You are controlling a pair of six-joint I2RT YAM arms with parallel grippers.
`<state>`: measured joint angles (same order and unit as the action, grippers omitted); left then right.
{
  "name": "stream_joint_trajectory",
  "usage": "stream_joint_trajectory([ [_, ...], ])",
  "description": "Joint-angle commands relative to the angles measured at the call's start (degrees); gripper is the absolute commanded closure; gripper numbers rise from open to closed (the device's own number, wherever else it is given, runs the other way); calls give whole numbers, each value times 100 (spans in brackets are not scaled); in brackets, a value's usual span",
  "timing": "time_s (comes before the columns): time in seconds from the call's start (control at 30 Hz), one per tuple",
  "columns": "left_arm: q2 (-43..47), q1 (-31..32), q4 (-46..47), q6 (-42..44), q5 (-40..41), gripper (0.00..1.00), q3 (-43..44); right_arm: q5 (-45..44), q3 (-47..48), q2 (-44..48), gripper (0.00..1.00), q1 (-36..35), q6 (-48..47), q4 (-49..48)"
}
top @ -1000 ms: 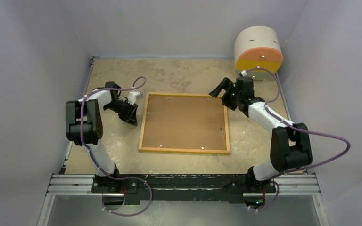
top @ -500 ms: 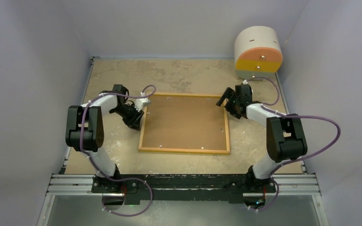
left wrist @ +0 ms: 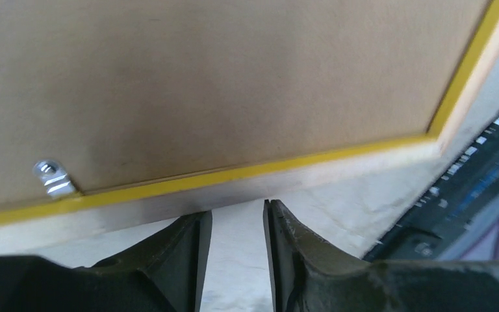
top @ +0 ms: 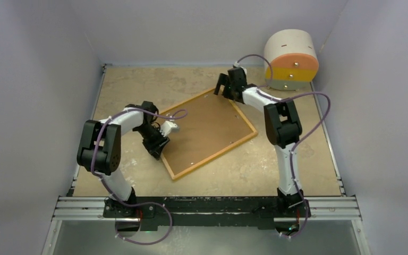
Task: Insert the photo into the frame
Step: Adjust the photo frame at the center of the board.
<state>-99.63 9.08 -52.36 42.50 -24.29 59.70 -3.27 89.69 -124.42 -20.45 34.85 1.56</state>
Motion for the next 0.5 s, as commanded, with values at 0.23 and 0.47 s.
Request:
stream_joint_trajectory([
  [0.23,25,1324,140,-102,-799,27,157,772,3915,-1656,1,-876,-469,2101],
  [0.47,651,1051,-924,689,-435,15,674,-139,2857,-353,1,-437,-613,1583],
])
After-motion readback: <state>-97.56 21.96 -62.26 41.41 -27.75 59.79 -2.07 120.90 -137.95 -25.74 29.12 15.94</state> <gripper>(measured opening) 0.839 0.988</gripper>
